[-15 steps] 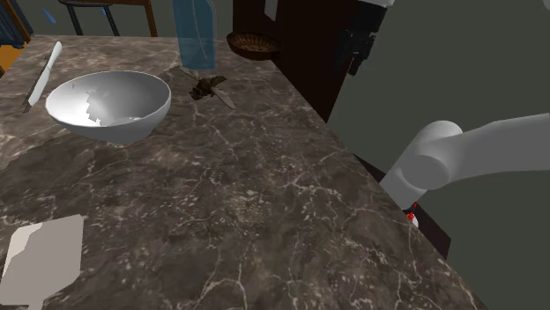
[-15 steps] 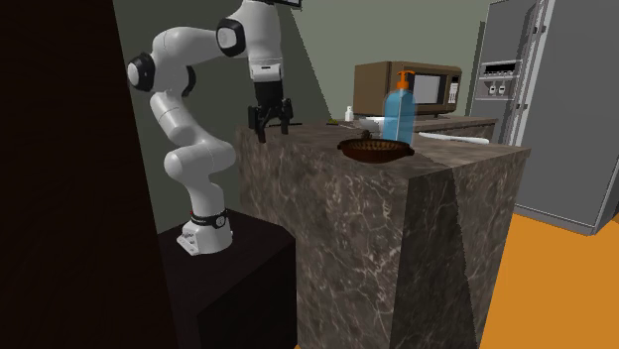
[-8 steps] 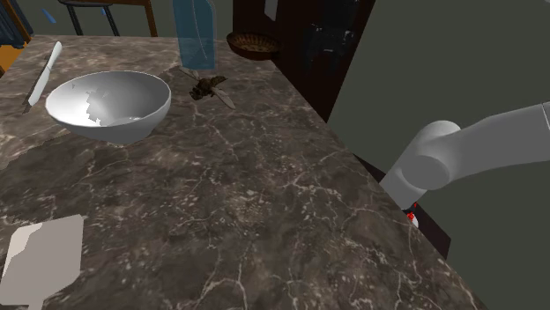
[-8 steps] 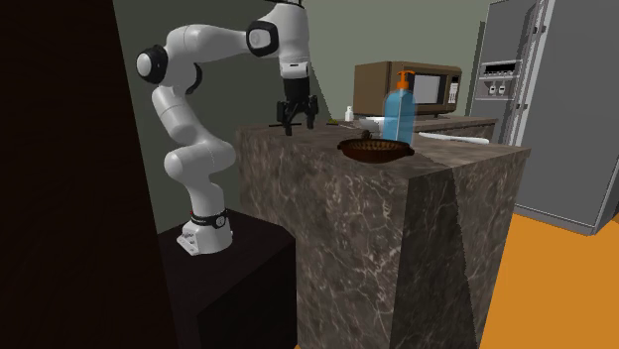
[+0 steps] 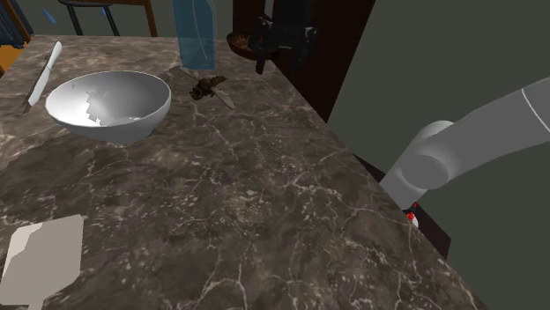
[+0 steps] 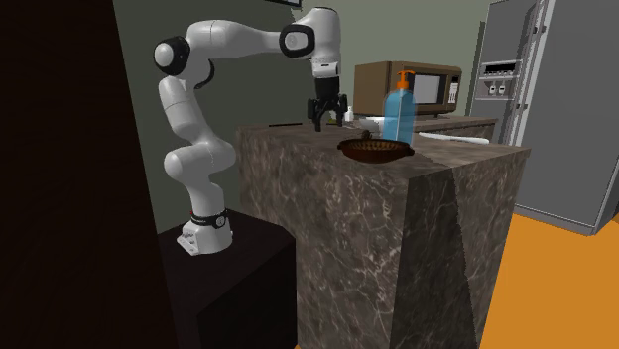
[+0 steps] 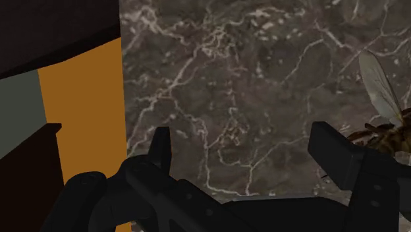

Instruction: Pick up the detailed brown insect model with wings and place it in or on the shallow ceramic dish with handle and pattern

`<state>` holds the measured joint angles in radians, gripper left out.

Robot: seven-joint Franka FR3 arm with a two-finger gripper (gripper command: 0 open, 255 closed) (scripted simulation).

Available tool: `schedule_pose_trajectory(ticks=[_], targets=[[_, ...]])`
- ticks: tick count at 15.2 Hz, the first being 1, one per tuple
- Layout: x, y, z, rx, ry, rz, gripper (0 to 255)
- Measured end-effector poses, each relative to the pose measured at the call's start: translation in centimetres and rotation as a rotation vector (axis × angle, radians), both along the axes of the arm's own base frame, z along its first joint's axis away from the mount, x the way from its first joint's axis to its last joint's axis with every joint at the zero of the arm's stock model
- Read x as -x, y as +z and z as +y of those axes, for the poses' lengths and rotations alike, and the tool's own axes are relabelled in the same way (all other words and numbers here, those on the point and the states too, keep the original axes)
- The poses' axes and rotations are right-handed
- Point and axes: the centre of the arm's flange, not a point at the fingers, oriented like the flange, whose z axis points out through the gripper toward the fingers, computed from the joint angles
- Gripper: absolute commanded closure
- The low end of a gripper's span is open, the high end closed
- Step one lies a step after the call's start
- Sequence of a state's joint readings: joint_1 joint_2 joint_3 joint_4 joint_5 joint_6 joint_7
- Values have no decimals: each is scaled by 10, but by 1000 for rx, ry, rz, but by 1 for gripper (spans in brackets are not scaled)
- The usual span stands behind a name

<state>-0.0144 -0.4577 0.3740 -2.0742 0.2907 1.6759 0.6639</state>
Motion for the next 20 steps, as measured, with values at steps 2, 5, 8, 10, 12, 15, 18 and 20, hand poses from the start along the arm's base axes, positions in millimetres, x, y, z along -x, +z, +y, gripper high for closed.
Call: schedule_pose_trajectory(ticks=[2, 5, 8, 10, 12, 15, 18, 20], targets=[[-12, 3, 21, 5, -36, 0, 0], [-36, 5, 52, 12, -87, -1, 0], [-58, 5, 83, 20, -137, -2, 0], [-75, 4, 106, 23, -173, -3, 0], [-85, 4, 120, 26, -197, -3, 0], [-88, -9, 123, 26, -205, -3, 0], [-89, -25, 126, 26, -206, -3, 0], [-89, -31, 126, 26, -207, -3, 0]])
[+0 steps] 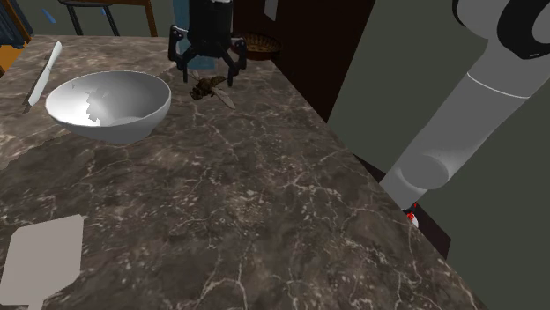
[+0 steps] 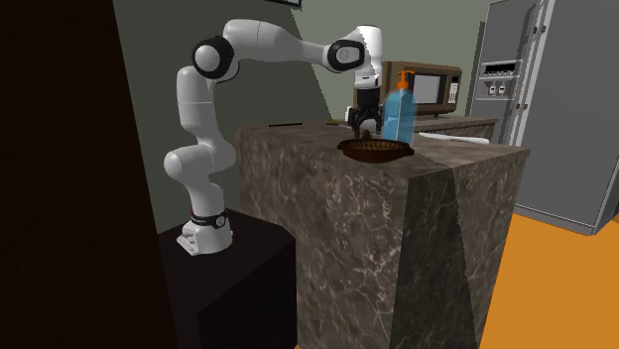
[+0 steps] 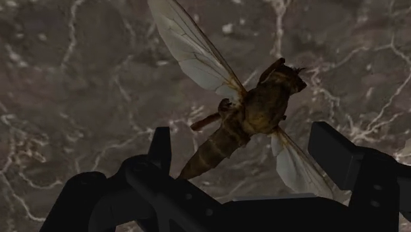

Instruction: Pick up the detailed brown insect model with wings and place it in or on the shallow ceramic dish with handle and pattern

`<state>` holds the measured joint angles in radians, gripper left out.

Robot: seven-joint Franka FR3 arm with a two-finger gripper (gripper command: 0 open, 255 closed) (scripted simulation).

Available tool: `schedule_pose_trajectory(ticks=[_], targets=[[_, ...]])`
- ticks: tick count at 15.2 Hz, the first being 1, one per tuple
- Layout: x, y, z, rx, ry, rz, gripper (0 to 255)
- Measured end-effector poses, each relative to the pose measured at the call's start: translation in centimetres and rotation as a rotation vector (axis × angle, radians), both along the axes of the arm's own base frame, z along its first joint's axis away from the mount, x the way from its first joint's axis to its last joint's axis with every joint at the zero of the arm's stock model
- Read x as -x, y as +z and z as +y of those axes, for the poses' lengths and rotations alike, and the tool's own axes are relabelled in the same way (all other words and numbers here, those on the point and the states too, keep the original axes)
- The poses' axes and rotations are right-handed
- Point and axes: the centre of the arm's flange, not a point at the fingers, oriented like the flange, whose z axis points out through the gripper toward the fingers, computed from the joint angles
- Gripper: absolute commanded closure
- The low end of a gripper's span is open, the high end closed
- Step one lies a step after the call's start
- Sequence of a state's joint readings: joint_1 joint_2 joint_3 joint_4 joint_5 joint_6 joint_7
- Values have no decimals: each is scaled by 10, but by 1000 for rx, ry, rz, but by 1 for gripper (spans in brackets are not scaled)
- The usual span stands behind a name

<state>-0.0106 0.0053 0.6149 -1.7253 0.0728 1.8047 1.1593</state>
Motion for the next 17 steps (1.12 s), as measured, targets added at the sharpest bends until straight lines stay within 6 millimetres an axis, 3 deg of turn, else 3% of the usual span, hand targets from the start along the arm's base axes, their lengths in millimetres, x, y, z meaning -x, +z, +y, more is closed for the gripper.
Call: schedule_pose_trajectory(ticks=[5, 6, 17], targets=[[-1, -2, 0, 0, 0, 0, 0], [-1, -2, 0, 0, 0, 0, 255], [-1, 2, 0, -1, -1, -3, 255]])
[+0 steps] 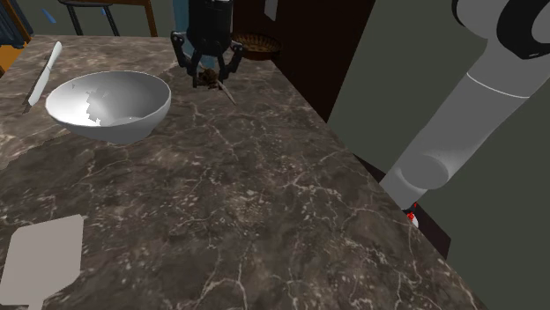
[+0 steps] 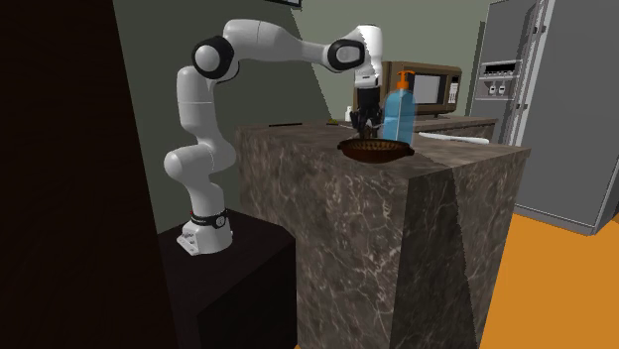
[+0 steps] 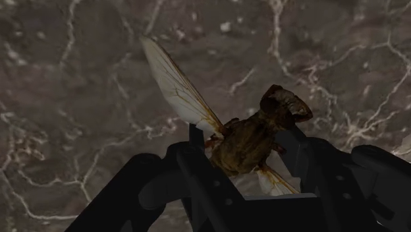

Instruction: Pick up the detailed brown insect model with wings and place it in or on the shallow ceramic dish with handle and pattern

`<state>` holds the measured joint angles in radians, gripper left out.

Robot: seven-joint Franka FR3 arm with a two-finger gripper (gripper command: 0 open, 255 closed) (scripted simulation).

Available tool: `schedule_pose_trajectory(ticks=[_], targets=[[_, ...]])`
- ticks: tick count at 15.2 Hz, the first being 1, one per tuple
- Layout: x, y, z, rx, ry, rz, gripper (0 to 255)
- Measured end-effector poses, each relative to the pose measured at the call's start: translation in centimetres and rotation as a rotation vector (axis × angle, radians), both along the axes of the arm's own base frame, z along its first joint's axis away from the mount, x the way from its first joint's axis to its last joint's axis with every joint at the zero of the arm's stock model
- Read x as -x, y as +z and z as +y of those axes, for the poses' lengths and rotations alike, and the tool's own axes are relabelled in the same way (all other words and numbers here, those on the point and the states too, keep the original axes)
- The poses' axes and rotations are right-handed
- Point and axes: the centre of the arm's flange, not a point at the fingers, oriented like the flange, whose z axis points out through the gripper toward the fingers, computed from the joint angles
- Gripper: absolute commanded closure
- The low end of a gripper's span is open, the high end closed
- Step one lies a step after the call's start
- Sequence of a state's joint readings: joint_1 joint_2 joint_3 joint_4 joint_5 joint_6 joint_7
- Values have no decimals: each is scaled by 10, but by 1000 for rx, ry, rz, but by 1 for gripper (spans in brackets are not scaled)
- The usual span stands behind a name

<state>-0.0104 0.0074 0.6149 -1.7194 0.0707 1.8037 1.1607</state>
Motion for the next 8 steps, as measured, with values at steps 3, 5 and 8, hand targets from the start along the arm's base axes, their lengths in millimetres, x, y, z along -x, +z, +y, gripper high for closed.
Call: schedule_pose_trajectory(ticks=[3, 5, 8], targets=[[-1, 12, 0, 1, 1, 2, 255], [1, 23, 1, 1, 1, 2, 255], [1, 38, 0, 1, 1, 2, 255]])
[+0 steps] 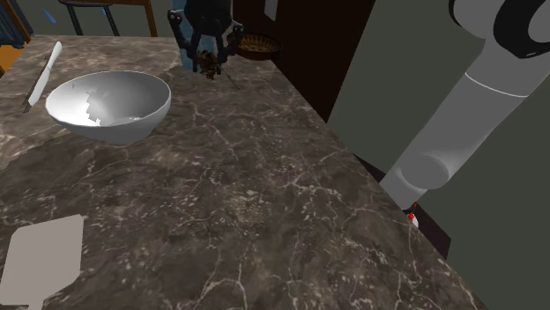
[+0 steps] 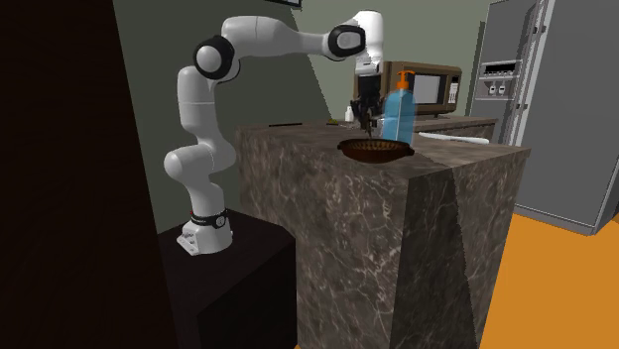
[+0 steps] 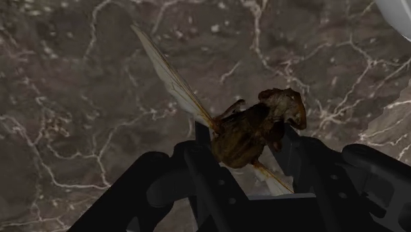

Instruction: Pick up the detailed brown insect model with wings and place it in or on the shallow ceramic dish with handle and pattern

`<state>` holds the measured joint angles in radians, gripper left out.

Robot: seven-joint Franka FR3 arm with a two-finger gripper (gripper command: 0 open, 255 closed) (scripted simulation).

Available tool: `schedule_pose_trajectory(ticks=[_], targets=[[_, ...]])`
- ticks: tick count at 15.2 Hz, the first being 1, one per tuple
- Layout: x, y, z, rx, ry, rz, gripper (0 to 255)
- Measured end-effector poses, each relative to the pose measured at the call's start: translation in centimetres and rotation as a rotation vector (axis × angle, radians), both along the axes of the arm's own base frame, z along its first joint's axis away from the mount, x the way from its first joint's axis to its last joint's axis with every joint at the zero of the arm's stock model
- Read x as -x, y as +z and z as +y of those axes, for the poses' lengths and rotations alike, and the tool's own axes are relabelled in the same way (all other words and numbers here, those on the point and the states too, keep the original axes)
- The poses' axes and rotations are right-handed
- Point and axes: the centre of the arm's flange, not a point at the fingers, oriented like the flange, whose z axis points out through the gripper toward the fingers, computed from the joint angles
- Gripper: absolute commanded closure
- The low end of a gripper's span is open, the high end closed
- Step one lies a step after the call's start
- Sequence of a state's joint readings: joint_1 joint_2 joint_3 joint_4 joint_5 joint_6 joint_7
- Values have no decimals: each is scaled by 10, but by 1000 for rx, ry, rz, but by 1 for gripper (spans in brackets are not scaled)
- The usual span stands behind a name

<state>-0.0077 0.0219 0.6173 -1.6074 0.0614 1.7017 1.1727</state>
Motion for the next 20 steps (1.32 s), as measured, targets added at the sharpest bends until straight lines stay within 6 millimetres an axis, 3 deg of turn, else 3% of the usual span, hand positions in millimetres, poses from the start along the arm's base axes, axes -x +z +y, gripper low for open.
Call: schedule_pose_trajectory(ticks=[14, 20], targets=[[0, 73, 2, 0, 0, 0, 255], [-29, 78, -60, 0, -1, 0, 255]])
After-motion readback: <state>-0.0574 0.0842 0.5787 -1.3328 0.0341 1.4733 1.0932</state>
